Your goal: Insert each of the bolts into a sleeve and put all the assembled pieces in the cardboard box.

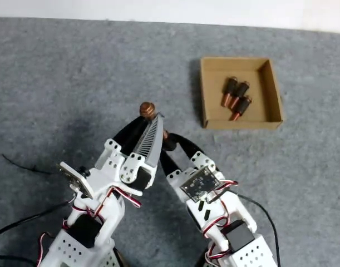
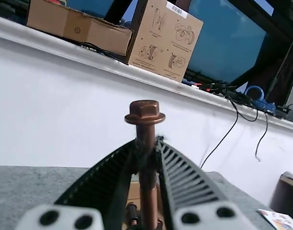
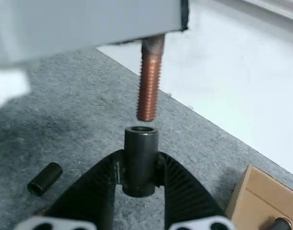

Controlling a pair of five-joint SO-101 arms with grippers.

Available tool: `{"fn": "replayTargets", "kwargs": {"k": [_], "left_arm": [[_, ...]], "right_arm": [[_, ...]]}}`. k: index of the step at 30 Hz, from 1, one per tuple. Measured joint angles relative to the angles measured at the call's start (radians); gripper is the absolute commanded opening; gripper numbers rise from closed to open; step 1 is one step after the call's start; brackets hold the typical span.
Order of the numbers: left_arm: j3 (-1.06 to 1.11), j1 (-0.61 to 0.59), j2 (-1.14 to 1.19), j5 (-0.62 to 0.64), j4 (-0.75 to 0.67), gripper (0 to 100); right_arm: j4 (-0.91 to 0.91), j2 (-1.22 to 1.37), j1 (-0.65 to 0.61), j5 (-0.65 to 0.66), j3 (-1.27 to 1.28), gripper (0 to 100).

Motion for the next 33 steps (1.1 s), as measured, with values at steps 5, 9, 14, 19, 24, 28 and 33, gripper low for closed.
{"fn": "replayTargets", "kwargs": {"k": [5, 9, 14, 19, 24, 28, 33], "left_arm": [[0.000, 0.000, 0.000, -0.008, 0.000, 0], [0.000, 0.000, 0.000, -0.009, 0.018, 0], [0.000, 0.043, 0.000, -0.008, 0.029, 0], [0.000, 0.043, 0.000, -0.009, 0.029, 0], [0.000, 0.034, 0.000, -0.017, 0.029, 0], [0.000, -0.009, 0.000, -0.017, 0.029, 0], [0.000, 0.014, 0.000, -0.017, 0.029, 0]], "right_arm": [[0.000, 0.000, 0.012, -0.041, 0.000, 0.5], [0.000, 0.000, 0.012, -0.043, 0.000, 0.5], [0.000, 0.000, 0.012, -0.049, 0.000, 0.5], [0.003, 0.000, 0.012, -0.049, 0.000, 0.5], [0.003, 0.000, -0.028, -0.049, 0.000, 0.5], [0.003, 0.000, -0.034, -0.049, 0.000, 0.5], [0.003, 0.000, -0.034, -0.049, 0.000, 0.5]]}}
